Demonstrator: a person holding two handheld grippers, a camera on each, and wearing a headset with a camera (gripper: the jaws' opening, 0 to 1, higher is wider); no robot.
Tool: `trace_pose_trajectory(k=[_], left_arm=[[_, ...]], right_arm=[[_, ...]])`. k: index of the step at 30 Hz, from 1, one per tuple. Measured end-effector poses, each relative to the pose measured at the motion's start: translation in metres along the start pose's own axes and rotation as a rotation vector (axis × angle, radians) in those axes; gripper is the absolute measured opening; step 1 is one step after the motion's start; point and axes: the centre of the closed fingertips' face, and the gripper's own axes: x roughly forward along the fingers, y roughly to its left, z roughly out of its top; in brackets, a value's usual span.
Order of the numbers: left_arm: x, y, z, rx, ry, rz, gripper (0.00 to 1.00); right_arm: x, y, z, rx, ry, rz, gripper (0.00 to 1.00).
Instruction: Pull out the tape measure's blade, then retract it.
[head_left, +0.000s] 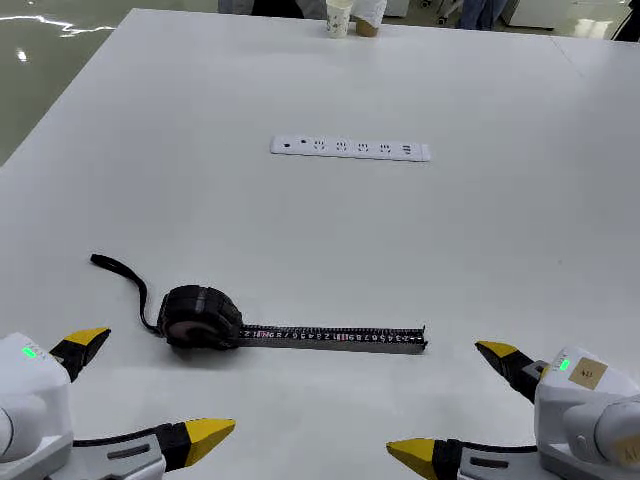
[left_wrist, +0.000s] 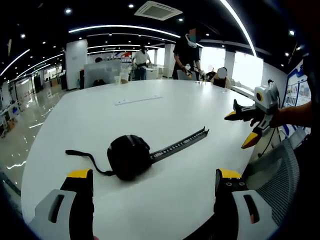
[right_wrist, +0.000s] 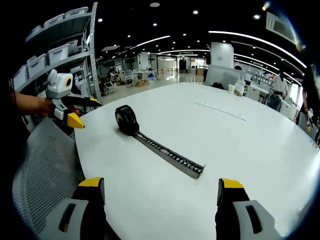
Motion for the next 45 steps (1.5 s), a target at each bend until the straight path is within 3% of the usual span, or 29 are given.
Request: trace_pose_trajectory(k=[4, 12, 21, 28, 45], left_arm=[[0.001, -0.005, -0.004, -0.021, 0.008, 0.01, 0.99], [-0.005, -0.007, -0.01, -0.058, 0.016, 0.059, 0.99], [-0.008, -0.007, -0.012, -0.091, 0.024, 0.096, 0.99], [-0.009, -0.01, -0.007, -0.081, 0.002, 0.115, 0.99], [-0.01, -0.018, -0.017, -0.11, 0.043, 0.118, 0.99]], right_arm=[[-0.001, 0.008, 0.003, 0.044, -0.024, -0.023, 0.94], [0.0, 0.019, 0.004, 0.085, -0.017, -0.063, 0.97], [-0.006, 0.023, 0.01, 0.141, -0.042, -0.107, 0.99], [-0.008, 0.027, 0.014, 0.153, -0.05, -0.111, 0.99], [-0.008, 0.03, 0.015, 0.177, -0.051, -0.113, 0.98]])
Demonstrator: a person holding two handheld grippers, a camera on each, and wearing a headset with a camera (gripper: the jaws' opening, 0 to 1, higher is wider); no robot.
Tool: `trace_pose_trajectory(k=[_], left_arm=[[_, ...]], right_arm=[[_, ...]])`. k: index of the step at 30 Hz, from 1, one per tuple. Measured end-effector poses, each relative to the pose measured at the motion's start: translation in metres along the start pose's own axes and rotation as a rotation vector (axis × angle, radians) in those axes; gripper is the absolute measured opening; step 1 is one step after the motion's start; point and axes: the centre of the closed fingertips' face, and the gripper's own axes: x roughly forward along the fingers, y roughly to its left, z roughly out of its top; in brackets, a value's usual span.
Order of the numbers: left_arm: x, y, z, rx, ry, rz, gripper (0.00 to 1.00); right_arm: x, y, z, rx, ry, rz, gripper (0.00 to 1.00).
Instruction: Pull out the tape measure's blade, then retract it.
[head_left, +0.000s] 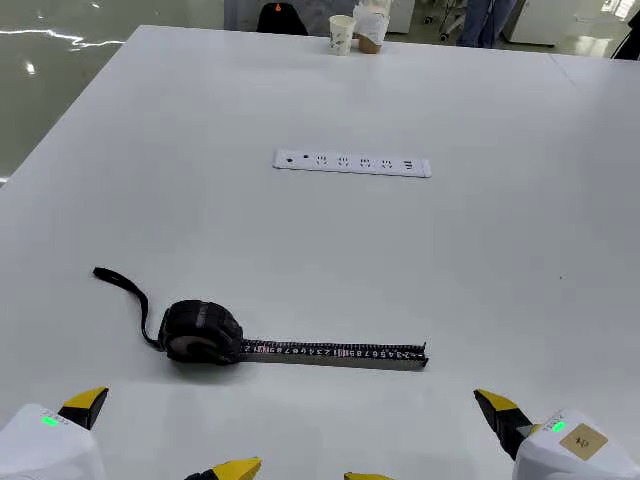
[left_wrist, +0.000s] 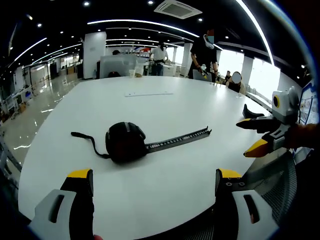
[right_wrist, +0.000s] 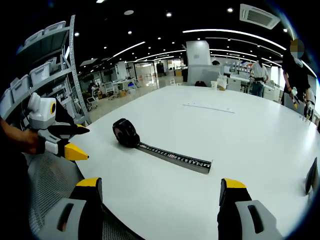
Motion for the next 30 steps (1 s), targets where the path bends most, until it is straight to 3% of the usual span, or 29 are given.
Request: trace_pose_trajectory(k=[21, 30], left_arm=[[0.008, 0.003, 0.004, -0.028, 0.016, 0.028, 0.99], [0.019, 0.008, 0.007, -0.038, 0.022, 0.042, 0.99]], right_arm=[[0.002, -0.005, -0.002, -0.02, 0.023, 0.044, 0.96], [0.009, -0.009, 0.0, -0.091, 0.04, 0.086, 0.97]])
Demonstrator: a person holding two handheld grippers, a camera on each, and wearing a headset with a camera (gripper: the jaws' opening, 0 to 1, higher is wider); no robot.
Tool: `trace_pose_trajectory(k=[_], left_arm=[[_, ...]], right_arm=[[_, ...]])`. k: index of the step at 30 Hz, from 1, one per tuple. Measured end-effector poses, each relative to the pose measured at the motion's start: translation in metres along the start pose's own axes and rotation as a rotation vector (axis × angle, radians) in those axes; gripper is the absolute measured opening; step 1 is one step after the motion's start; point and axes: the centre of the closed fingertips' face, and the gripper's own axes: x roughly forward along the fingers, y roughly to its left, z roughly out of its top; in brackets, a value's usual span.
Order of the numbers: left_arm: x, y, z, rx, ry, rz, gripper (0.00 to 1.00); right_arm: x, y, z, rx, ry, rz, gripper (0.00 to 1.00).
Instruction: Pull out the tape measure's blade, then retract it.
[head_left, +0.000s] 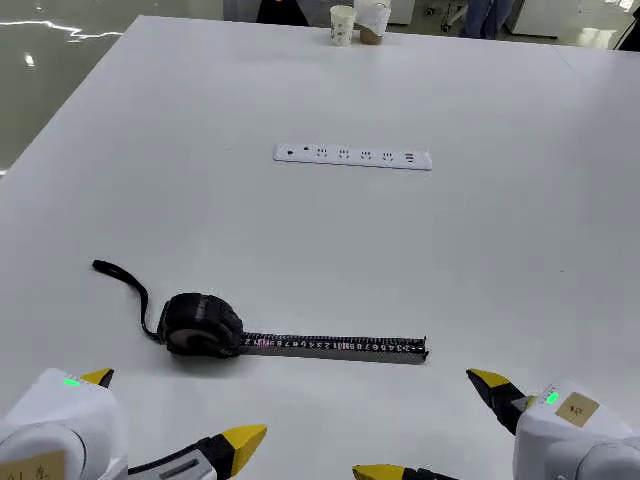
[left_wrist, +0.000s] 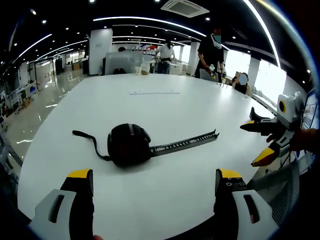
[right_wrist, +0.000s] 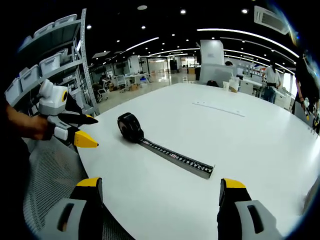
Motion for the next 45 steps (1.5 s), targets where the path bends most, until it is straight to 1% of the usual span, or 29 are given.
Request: trace_pose_trajectory(k=[6, 12, 15, 17, 26, 32, 34, 38, 45], left_arm=[[0.009, 0.001, 0.003, 0.0, -0.004, 0.001, 0.99], [0.018, 0.004, 0.004, -0.008, 0.0, 0.003, 0.99], [0.021, 0.006, 0.005, -0.011, 0.001, 0.006, 0.99], [0.023, 0.007, 0.005, -0.019, 0.002, 0.005, 0.99], [0.034, 0.013, 0.009, -0.058, 0.007, 0.019, 0.99], [0.043, 0.016, 0.012, -0.066, 0.009, 0.026, 0.98], [0.046, 0.018, 0.012, -0.071, 0.011, 0.03, 0.98], [0.052, 0.021, 0.013, -0.08, 0.014, 0.041, 0.97], [0.06, 0.027, 0.018, -0.103, 0.013, 0.055, 0.96]], right_arm=[[0.004, -0.006, -0.001, -0.032, 0.017, 0.031, 0.96], [0.008, -0.013, -0.003, -0.051, 0.034, 0.058, 0.96], [0.01, -0.015, -0.005, -0.062, 0.043, 0.086, 0.96], [0.012, -0.015, -0.006, -0.076, 0.053, 0.107, 0.94], [0.02, -0.025, -0.009, -0.121, 0.081, 0.161, 0.9], [0.027, -0.034, -0.013, -0.156, 0.106, 0.198, 0.85], [0.029, -0.037, -0.013, -0.169, 0.114, 0.202, 0.83], [0.033, -0.043, -0.015, -0.202, 0.129, 0.226, 0.78], [0.04, -0.054, -0.016, -0.257, 0.159, 0.262, 0.69]])
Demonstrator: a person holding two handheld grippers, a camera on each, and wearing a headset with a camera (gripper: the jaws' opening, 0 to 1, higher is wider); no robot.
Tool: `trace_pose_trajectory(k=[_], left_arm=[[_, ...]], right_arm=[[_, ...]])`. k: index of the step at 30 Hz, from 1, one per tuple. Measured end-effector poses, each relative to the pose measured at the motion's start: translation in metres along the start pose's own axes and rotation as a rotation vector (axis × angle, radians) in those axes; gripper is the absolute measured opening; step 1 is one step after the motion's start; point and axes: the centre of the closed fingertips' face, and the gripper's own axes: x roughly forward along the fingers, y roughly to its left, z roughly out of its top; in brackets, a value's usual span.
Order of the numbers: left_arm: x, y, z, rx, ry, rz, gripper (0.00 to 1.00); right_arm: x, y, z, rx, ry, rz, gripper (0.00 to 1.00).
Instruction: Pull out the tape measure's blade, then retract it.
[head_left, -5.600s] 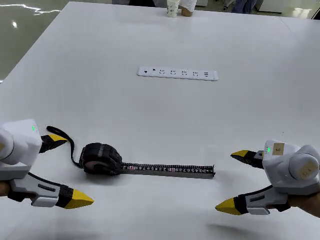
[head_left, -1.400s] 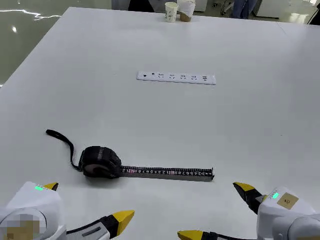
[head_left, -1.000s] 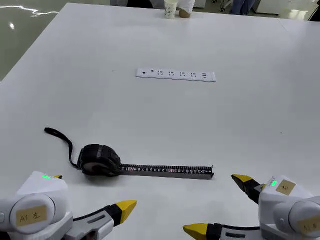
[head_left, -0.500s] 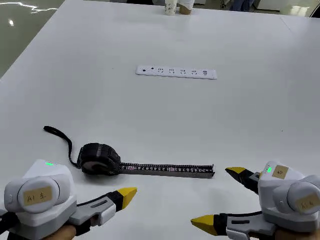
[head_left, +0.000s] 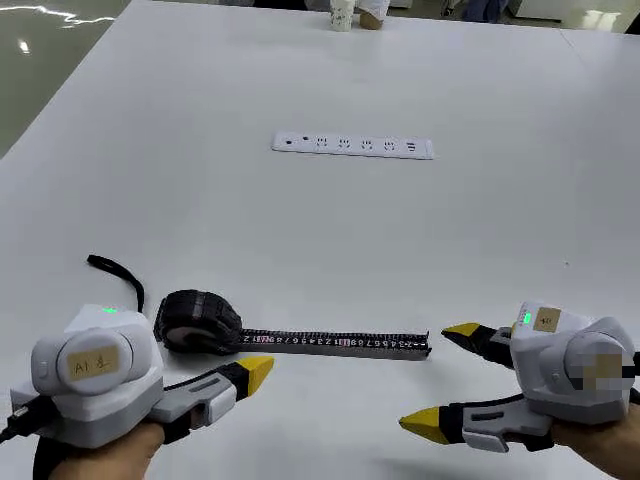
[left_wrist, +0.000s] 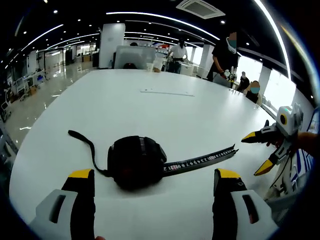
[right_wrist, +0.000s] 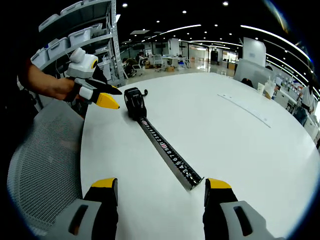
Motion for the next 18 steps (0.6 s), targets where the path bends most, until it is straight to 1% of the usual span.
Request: trace_pose_trajectory(k=[7, 13, 18], left_arm=[[0.008, 0.005, 0.002, -0.007, 0.004, 0.016, 0.95], [0.014, 0.009, 0.004, -0.011, 0.008, 0.029, 0.92], [0.019, 0.013, 0.004, -0.027, 0.012, 0.041, 0.89]], right_arm=[[0.004, -0.012, -0.002, -0.052, 0.03, 0.024, 0.61], [0.008, -0.023, -0.001, -0.093, 0.044, 0.035, 0.51], [0.012, -0.03, -0.002, -0.117, 0.061, 0.048, 0.47]])
